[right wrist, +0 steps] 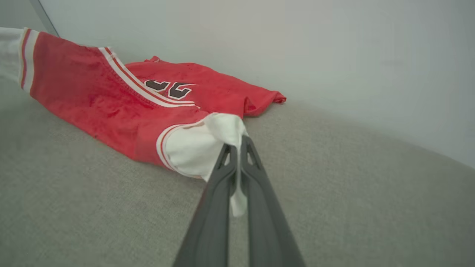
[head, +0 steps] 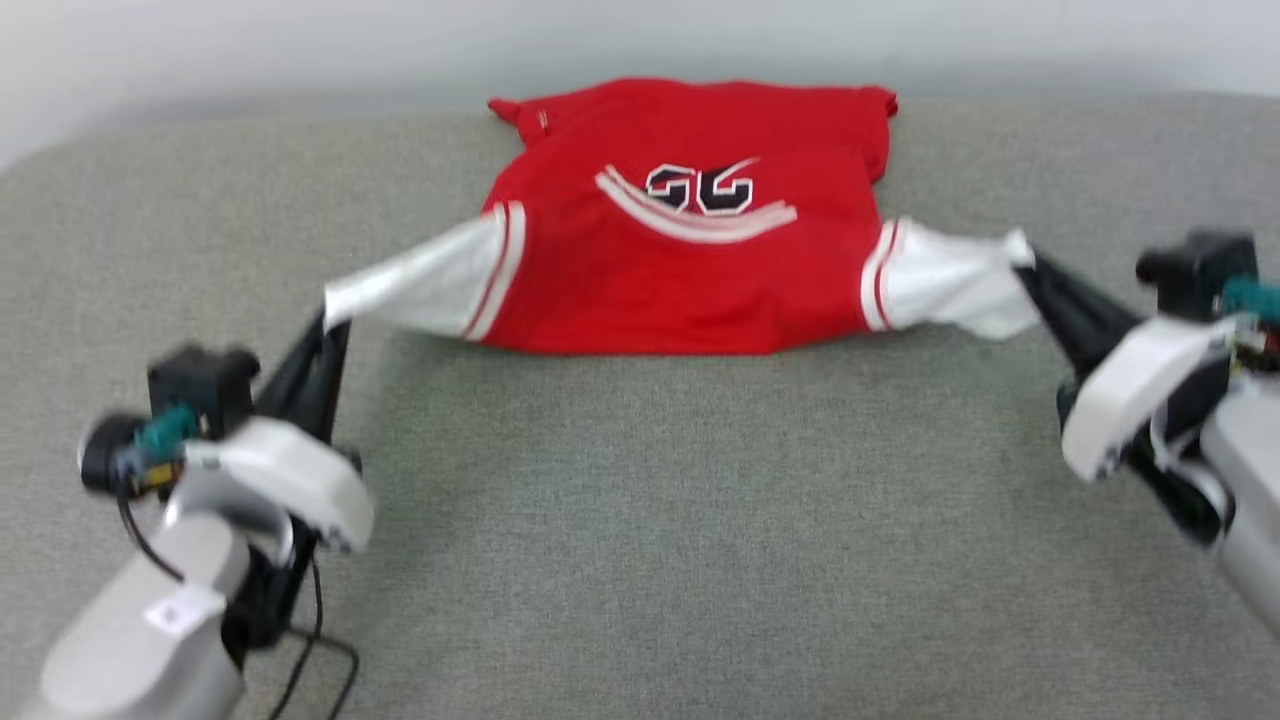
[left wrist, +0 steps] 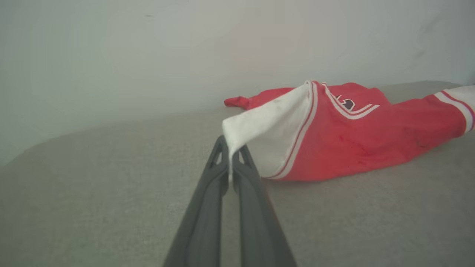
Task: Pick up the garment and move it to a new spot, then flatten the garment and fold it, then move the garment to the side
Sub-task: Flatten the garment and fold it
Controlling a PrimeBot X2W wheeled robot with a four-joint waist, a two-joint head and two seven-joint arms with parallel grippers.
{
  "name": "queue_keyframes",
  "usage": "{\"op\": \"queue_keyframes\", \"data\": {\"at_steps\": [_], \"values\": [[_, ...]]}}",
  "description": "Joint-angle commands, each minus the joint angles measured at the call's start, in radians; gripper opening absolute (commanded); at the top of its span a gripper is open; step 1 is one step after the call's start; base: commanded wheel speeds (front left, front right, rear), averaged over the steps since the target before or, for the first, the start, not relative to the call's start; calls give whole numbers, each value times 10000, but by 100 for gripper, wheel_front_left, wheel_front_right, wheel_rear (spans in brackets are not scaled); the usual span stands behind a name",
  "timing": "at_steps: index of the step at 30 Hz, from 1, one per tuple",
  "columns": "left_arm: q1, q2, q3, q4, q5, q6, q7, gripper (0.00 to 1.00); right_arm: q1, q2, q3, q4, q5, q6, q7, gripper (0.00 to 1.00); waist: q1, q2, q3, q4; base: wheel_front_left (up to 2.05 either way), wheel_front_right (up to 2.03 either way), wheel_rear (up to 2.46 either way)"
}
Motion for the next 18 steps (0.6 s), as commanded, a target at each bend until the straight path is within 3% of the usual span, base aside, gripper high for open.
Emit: {"op": "queue_keyframes", "data": {"at_steps": [1,7,18], "values": [[472,86,49,-142,-97,107,-45,0,493,-112,-29,-73,186,-15,-46,0,3,-1,-415,6,0,0,0],[2750,237,175,-675,-453,714,-35,0,2488,-460,-40,-414,184,-15,-143,0,3,-1,-1045,-48,0,0,0],[5510,83,744,-758,-924,1217,-37,0,5813,-671,-1244,-511,96,-15,-330,0,3,-1,-1963,-110,0,0,0]]}}
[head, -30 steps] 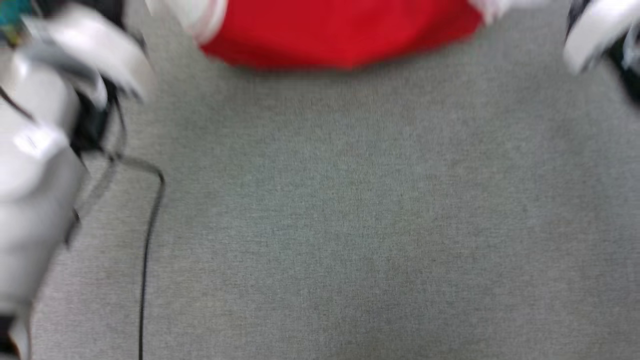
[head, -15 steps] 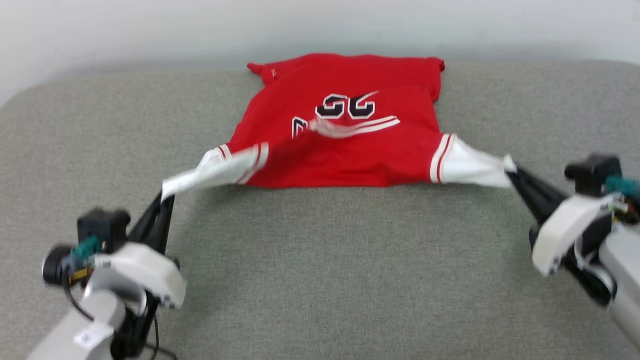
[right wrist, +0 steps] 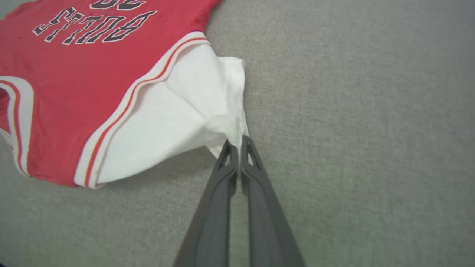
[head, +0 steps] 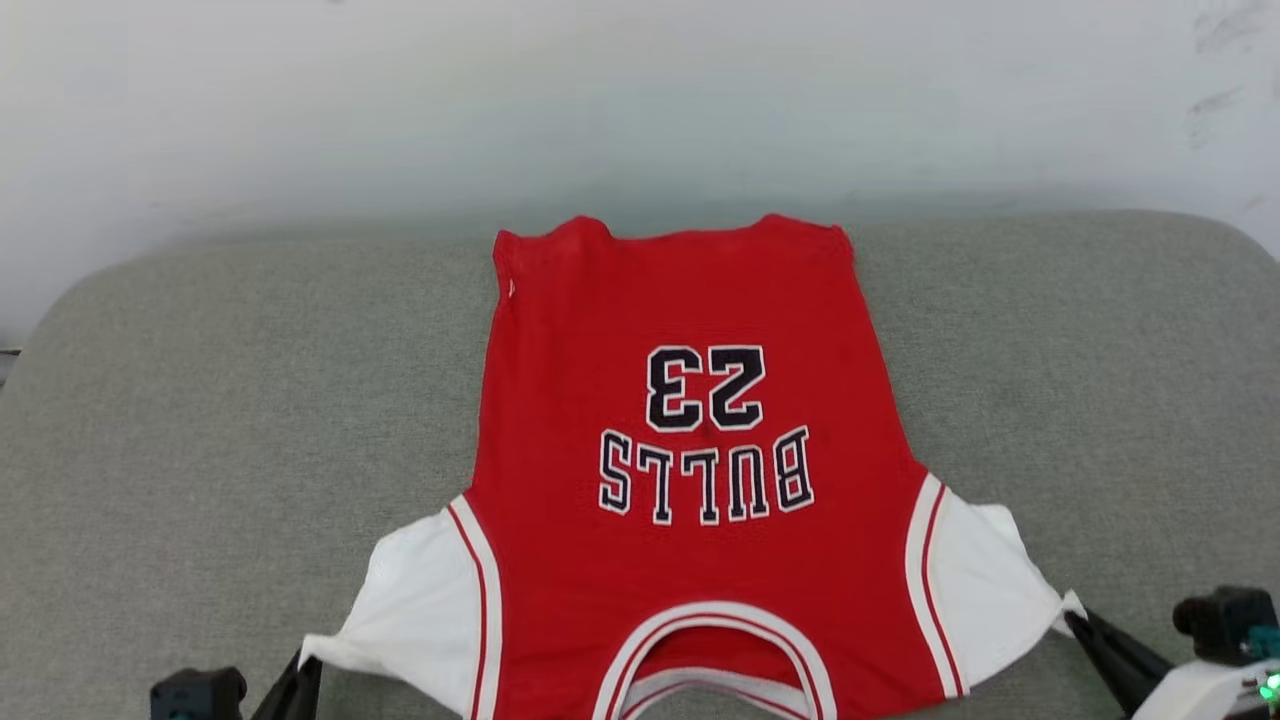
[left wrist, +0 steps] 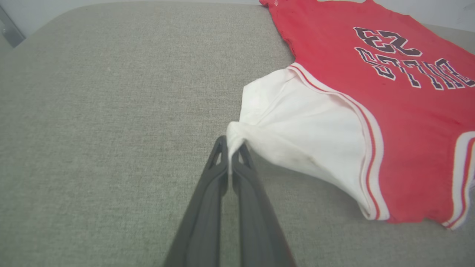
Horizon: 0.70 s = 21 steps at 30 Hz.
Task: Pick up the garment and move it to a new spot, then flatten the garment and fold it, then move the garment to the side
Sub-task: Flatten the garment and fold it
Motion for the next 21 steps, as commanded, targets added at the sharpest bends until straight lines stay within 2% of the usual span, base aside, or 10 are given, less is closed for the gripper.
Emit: {"op": "queue_keyframes", "data": {"at_steps": [1,9,15,16,17,18,21], "values": [[385,-7,143,-20,-11,115,-26,0,511,16,-211,-70,-57,-15,-53,0,3,-1,-179,0,0,0,0],[1902,-342,808,-298,145,326,-26,0,2527,55,-1426,-447,-445,-18,26,0,3,-1,-373,66,0,0,0],[1949,-505,841,-490,487,212,-26,0,3103,388,-2319,-890,-736,-16,337,0,3,-1,-288,182,0,0,0],[1866,-526,829,-537,546,182,-26,0,3088,457,-2495,-972,-813,-16,391,19,3,-1,-270,193,0,0,0],[1783,-538,796,-574,608,165,-26,0,3079,519,-2641,-1050,-875,-16,474,47,3,-1,-250,212,0,0,0],[1704,-545,765,-612,669,134,-26,0,3031,557,-2828,-1172,-996,-16,527,100,3,-1,-224,241,0,0,0],[1476,-567,691,-751,844,117,-25,0,2798,488,-3532,-1606,-1368,-15,624,100,3,-1,-113,336,0,0,0]]}}
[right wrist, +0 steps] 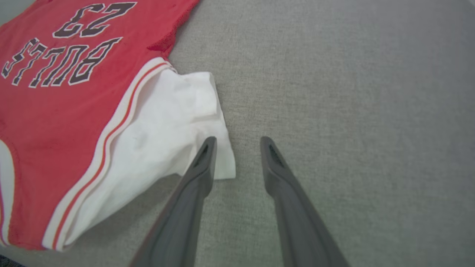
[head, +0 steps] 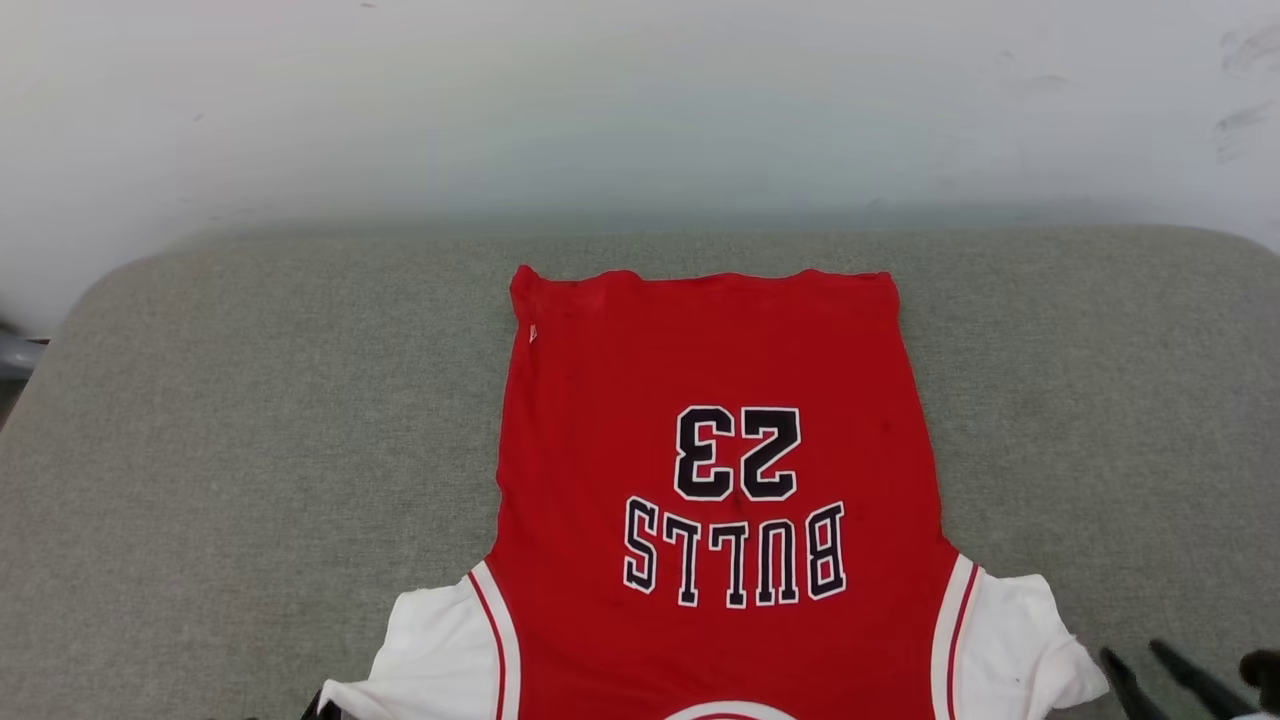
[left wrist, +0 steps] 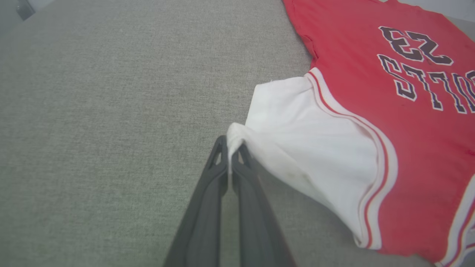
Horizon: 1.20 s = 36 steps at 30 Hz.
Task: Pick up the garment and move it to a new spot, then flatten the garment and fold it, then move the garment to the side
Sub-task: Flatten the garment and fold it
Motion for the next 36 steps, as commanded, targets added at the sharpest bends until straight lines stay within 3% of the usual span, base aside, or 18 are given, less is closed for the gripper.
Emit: {"op": "queue_keyframes", "data": {"at_steps": [1,8,12,16,21,22,31,36], "values": [[-203,-24,-18,-114,110,-16,-24,0,-290,-89,-433,-354,-157,-15,56,100,0,-1,108,77,0,0,0],[-728,-179,-14,-794,538,101,-24,0,-1427,-519,-2555,-2403,-782,-13,856,100,0,-1,818,425,0,0,0],[-1235,-296,-93,-1231,866,150,-23,0,-2752,-653,-3330,-3567,-1014,-13,1891,100,0,-1,1607,799,0,0,0],[-1796,-488,-143,-1596,1195,155,-23,0,-4346,-694,-3486,-4140,-955,-12,3531,100,0,-1,2462,1244,0,0,0],[-2459,-900,-266,-1803,1633,25,-23,0,-6493,-950,-2891,-3631,-957,-12,5916,100,0,-1,3372,1814,0,0,0],[-2459,-900,-266,-1803,1633,25,-23,0,-6493,-950,-2891,-3631,-957,-12,5916,100,0,-1,3372,1814,0,0,0],[-3189,-1540,-176,-1914,2249,-255,-23,0,-9557,-1187,-1843,-1670,-225,-12,11005,100,0,-1,4630,2559,0,0,0],[-3452,-1847,-30,-2035,2542,-397,-23,0,-10647,-1066,-1669,-757,-673,-12,12275,100,0,-1,5268,2838,0,0,0]]}}
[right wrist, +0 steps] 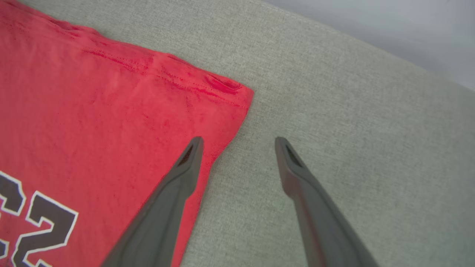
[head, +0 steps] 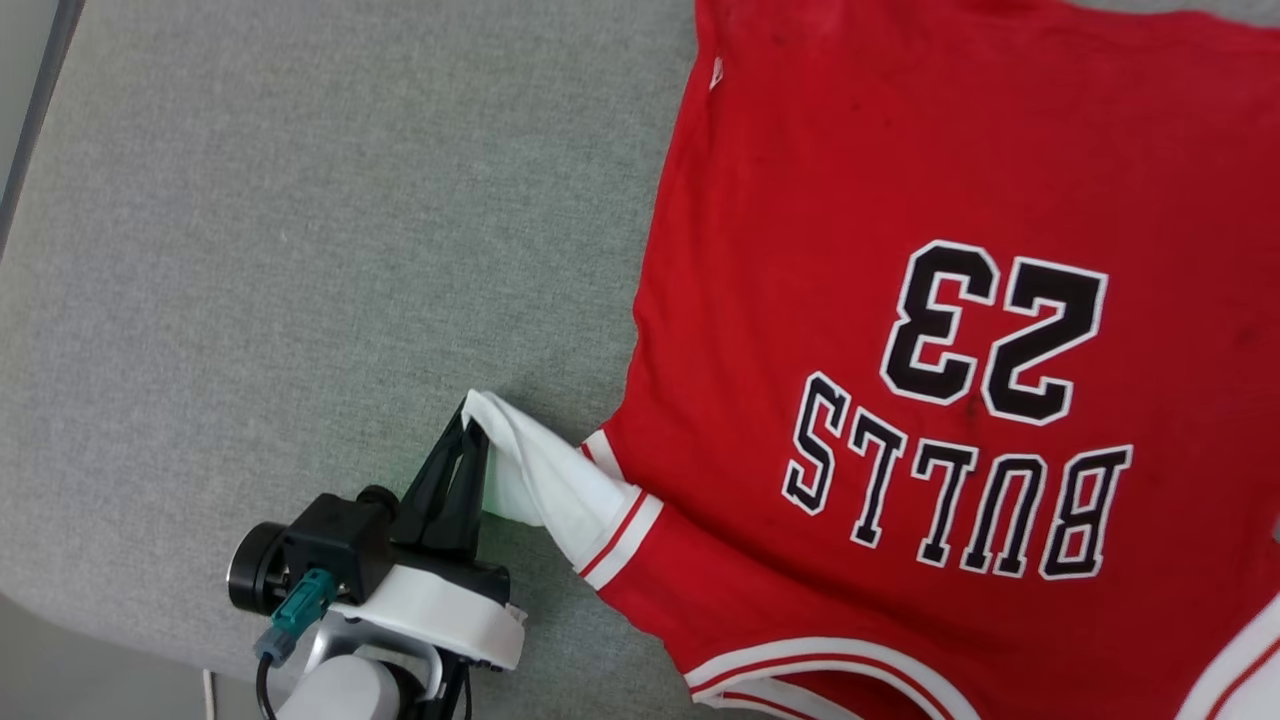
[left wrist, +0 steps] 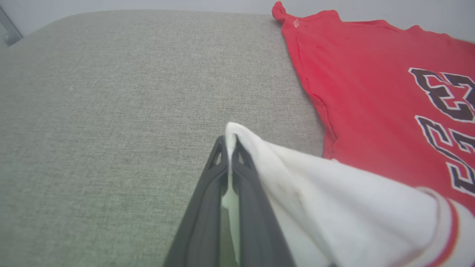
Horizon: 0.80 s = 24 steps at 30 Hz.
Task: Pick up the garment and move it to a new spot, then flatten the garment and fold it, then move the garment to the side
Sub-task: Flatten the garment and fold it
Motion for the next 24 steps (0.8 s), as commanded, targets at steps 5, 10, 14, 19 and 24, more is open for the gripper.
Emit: {"op": "queue_keyframes", "data": {"at_steps": [5,10,14,19,24], "values": [[-331,-289,184,-37,266,-209,-23,0,-589,299,99,755,-578,-8,53,100,-3,0,795,468,0,0,0],[-394,-456,360,65,441,-337,-23,0,-119,636,367,1575,-795,-6,-23,100,-3,0,1045,500,0,0,0],[-406,-578,448,193,556,-473,-23,0,482,635,468,2037,-683,-6,-152,87,-3,0,1040,499,0,0,0],[-287,-690,566,340,658,-595,-23,0,232,419,542,1952,-624,-8,-797,0,-3,0,785,389,0,0,0],[-26,-734,754,510,686,-669,-23,0,-70,491,613,1715,-225,-8,-1548,0,-3,0,215,123,0,0,0]]}}
